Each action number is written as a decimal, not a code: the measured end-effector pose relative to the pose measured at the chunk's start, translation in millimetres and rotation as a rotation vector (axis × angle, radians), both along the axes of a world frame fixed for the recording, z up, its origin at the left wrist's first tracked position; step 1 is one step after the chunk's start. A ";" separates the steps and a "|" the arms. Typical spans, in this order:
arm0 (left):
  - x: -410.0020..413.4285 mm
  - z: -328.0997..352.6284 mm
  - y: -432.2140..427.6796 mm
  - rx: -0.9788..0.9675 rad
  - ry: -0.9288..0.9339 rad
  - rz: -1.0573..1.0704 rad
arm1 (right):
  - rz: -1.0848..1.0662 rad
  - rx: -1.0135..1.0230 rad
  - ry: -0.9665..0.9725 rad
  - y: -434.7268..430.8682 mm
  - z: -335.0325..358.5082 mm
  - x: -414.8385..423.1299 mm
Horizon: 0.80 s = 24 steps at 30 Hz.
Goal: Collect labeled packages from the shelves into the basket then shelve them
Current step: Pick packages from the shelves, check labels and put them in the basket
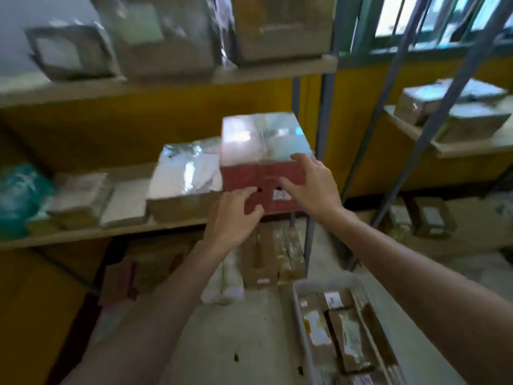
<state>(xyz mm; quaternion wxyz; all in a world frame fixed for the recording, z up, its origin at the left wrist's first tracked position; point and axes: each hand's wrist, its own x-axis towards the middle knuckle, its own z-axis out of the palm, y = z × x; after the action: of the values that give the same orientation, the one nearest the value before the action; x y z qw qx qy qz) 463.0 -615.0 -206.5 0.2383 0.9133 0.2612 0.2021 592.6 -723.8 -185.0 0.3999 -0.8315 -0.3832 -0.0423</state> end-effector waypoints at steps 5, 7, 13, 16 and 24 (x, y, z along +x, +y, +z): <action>-96.5 82.3 50.8 0.086 -0.081 0.158 | 0.105 0.057 -0.089 58.4 88.5 -68.4; -134.1 114.9 70.7 0.149 -0.103 0.231 | 0.163 0.078 -0.147 80.7 119.7 -98.9; -196.1 197.8 104.9 0.292 -0.236 0.321 | 0.275 0.168 -0.243 127.5 203.1 -160.8; -203.7 214.1 120.3 0.299 -0.287 0.336 | 0.333 0.227 -0.269 148.2 229.9 -170.9; -186.0 211.0 186.2 0.222 -0.173 0.328 | 0.427 0.182 -0.283 229.2 230.6 -155.1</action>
<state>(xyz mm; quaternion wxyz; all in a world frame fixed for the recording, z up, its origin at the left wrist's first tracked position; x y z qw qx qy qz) 277.0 -428.8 4.5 0.1218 0.8586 0.3610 0.3431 437.5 -494.6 45.6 0.4153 -0.6783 -0.5966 -0.1072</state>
